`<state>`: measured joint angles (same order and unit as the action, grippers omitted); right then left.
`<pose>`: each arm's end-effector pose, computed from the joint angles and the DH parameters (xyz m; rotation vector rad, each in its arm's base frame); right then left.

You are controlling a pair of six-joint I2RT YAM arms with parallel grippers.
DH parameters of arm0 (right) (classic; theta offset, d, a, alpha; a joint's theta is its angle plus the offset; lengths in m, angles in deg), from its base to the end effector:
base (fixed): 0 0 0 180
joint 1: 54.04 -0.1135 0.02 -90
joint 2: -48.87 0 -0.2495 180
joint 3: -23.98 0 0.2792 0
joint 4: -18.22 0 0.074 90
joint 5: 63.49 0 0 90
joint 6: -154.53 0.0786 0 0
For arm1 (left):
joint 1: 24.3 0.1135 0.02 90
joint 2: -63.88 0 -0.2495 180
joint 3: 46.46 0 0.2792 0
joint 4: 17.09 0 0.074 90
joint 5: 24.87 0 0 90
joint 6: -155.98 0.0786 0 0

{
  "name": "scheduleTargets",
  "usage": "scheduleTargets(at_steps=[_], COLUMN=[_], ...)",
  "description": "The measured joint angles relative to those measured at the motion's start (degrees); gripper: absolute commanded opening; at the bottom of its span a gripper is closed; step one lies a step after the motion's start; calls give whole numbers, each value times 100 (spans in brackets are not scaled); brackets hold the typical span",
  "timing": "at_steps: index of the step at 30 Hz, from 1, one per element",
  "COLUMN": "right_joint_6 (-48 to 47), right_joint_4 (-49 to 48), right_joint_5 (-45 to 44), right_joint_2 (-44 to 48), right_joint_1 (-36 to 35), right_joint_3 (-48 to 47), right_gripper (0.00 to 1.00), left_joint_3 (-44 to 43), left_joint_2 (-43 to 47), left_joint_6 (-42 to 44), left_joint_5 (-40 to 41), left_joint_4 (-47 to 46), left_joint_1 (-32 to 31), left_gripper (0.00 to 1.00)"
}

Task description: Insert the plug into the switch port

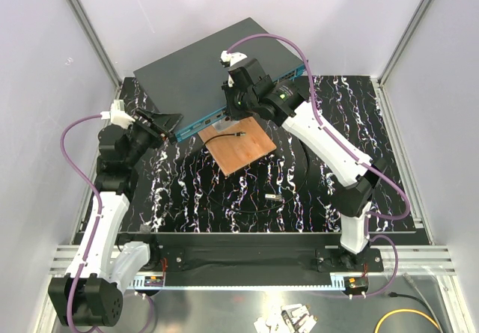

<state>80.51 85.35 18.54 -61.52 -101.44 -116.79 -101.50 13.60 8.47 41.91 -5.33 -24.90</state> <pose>0.3258 0.3382 0.3977 -0.5318 2.1799 0.4576 0.2836 -0.0340 0.3108 -0.5633 1.7179 -1.0837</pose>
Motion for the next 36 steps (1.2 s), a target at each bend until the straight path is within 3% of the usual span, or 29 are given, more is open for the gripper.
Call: scheduleTargets(at_steps=[3,12,18,22,26,28,33,36], right_joint_6=[9,-317,-791,-1134,-1617,-1934,-2734,-3121], right_joint_4=[-4,-540,-990,-962,-807,-765,-367,-136], right_joint_5=[-2,210,302,503,1027,1279,1742,1880], right_joint_2=[0,374,1141,1694,2306,2647,3248,3233], right_joint_1=[0,46,214,313,490,634,870,868], right_joint_3=[2,706,2203,2946,3357,3652,4607,5167], right_gripper=[7,22,43,54,82,88,91,85], left_joint_3=[0,-127,-435,-490,-490,-490,-492,-520], left_joint_2=[2,-28,-160,-177,-170,-111,245,422], left_joint_6=[0,57,179,192,345,503,732,756], left_joint_5=[15,20,-118,-221,-407,-527,-767,-984], left_joint_4=[0,184,623,745,743,782,918,1025], left_joint_1=[-7,-11,46,111,260,363,754,1228], left_gripper=[16,35,50,69,79,84,88,89])
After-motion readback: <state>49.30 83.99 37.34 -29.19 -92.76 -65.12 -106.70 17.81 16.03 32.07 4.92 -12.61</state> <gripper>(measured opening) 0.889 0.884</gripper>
